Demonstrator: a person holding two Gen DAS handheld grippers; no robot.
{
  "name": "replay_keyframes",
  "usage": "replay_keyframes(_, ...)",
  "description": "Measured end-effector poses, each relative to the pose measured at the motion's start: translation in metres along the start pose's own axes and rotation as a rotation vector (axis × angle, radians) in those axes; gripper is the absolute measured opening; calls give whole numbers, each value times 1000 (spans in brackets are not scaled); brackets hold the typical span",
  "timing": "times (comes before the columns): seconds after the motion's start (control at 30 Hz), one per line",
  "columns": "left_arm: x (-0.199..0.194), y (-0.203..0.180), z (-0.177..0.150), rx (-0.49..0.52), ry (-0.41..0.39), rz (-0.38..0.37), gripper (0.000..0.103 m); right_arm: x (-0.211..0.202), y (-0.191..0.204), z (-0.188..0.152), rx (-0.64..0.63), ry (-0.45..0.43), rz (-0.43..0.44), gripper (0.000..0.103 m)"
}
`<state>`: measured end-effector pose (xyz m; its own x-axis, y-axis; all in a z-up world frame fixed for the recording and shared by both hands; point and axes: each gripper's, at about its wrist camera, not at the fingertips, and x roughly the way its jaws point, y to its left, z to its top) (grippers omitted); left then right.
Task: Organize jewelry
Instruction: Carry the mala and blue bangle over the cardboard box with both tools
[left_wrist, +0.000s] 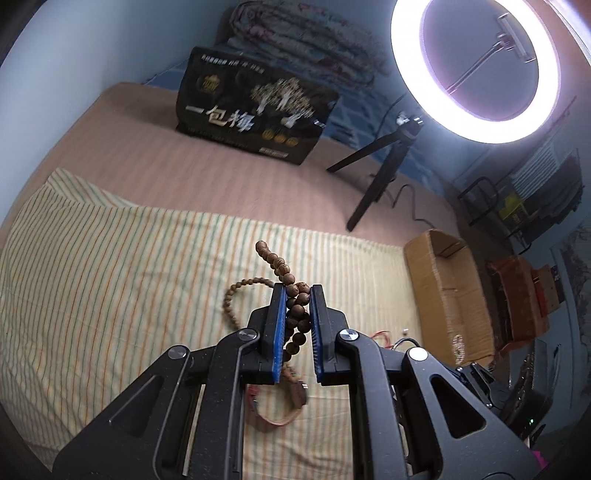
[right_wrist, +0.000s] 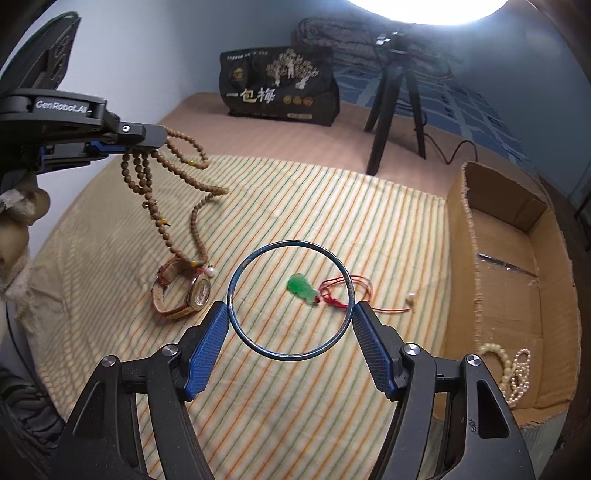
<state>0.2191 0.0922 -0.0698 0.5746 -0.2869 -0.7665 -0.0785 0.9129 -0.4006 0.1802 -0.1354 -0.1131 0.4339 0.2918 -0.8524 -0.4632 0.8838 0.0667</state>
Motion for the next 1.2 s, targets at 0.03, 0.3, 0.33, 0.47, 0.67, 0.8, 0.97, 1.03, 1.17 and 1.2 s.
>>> replay_keyframes(0.03,-3,-3,1,-1,-7,-6,11,-3,-3,1,5,-6,2,69)
replay_keyframes(0.3,-25,-28,1,39,-58,-34,11,-32,-29,2,40,-52,8,69)
replay_keyframes(0.33,-26,-31,1,42,-61,-41,11,-36,-33,2,47,-58,5,69)
replay_keyframes(0.47,-33,-47,1,58,-71,-71,11,-53,-53,3,81,-81,-14,69)
replay_keyframes(0.67,-35,-77,1,90,-73,-109,11,-76,-90,5,152,-125,-59,69)
replay_keyframes(0.8,-36,-100,3,116,-79,-136,11,-88,-113,6,194,-147,-89,69)
replay_keyframes(0.97,-37,-137,8,153,-85,-184,11,-96,-139,1,241,-155,-117,69)
replay_keyframes(1.03,-37,-151,10,174,-93,-195,11,-99,-146,-1,254,-152,-123,69)
replay_keyframes(1.17,-36,-181,15,219,-105,-224,11,-100,-157,-4,267,-145,-136,69)
replay_keyframes(1.2,-36,-186,16,231,-108,-233,11,-100,-159,-5,268,-143,-140,69)
